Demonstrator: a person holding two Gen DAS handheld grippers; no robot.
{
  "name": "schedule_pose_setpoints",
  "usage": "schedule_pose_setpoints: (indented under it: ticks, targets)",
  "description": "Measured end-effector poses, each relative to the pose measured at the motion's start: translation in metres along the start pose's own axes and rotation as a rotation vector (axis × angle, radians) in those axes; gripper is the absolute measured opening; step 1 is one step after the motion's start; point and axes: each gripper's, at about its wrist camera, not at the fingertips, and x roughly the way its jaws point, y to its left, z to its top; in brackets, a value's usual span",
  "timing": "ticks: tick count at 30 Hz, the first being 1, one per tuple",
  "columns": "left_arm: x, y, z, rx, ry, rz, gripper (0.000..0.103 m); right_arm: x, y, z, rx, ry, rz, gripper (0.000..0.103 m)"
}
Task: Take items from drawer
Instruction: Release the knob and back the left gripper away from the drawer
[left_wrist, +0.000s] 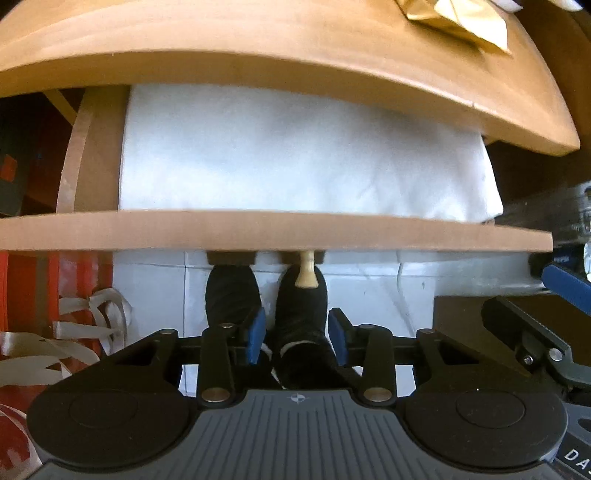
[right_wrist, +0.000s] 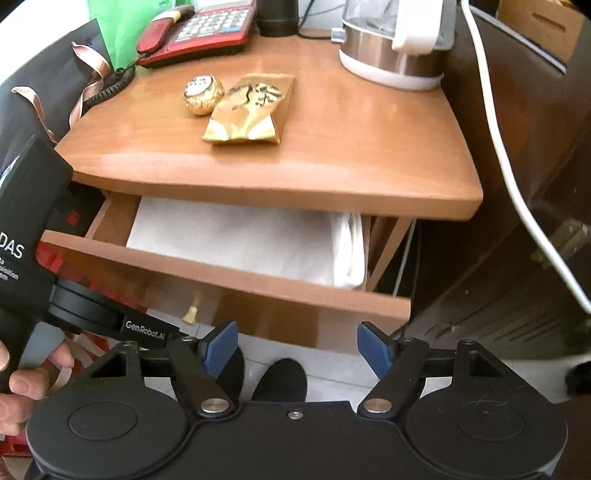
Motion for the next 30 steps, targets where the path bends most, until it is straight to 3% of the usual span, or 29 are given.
schedule_pose_setpoints:
  ticks: [12,23,25,30]
  targets:
    - [0.003,-0.002,0.009,-0.058,-0.029,-0.015,0.036,-0.001,-0.004,0.032,-0.009,-0.028,0.028,0.070]
    - [0.016,-0.009,0.013,-0.060,-0.034,0.016,0.014,0.011,-0.006,0.039,-0.047,-0.005,0.059,0.069]
    - [0.019,-0.008,0.013,-0.063,-0.031,0.018,0.014,0.012,-0.008,0.040,-0.045,-0.005,0.065,0.068]
    - [0.022,-0.006,0.014,-0.067,-0.026,0.009,0.014,0.022,-0.017,0.043,0.015,0.017,0.090,0.057]
